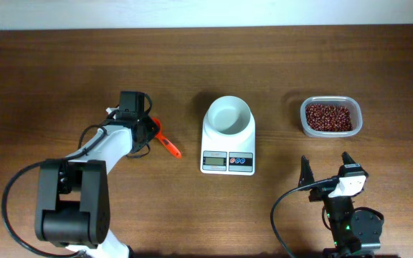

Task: Scoop and weigh 50g on scale
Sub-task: 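Close the left gripper on the red scoop and lift it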

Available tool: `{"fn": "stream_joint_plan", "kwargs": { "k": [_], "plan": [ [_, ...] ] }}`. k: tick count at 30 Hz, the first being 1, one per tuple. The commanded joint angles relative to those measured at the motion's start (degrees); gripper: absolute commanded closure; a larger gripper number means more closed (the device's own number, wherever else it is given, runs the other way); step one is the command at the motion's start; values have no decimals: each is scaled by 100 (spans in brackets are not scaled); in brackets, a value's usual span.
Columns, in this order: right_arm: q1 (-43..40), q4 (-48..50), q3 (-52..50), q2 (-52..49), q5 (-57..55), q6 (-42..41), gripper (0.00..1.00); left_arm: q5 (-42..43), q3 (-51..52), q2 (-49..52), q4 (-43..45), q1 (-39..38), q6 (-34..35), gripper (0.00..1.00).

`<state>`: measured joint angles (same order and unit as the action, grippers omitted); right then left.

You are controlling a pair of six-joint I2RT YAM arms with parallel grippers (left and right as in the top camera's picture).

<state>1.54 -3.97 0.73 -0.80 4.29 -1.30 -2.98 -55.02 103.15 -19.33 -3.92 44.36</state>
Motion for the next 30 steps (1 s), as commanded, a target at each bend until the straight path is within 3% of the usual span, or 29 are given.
{"fn": "stream_joint_plan", "kwargs": {
  "k": [1, 8, 25, 30],
  "plan": [
    [33, -13, -42, 59, -48, -26, 1, 17, -11, 195, -20, -15, -31, 100],
    [33, -13, -42, 59, -48, -26, 1, 24, -11, 2, -149, -2, -24, 100],
    [33, -13, -42, 59, -48, -26, 1, 24, -11, -2621, -1923, -4, -20, 100],
    [33, 13, -42, 55, 334, -448, 1, 61, -11, -2903, -2597, -7, 962, 100]
  ]
}}
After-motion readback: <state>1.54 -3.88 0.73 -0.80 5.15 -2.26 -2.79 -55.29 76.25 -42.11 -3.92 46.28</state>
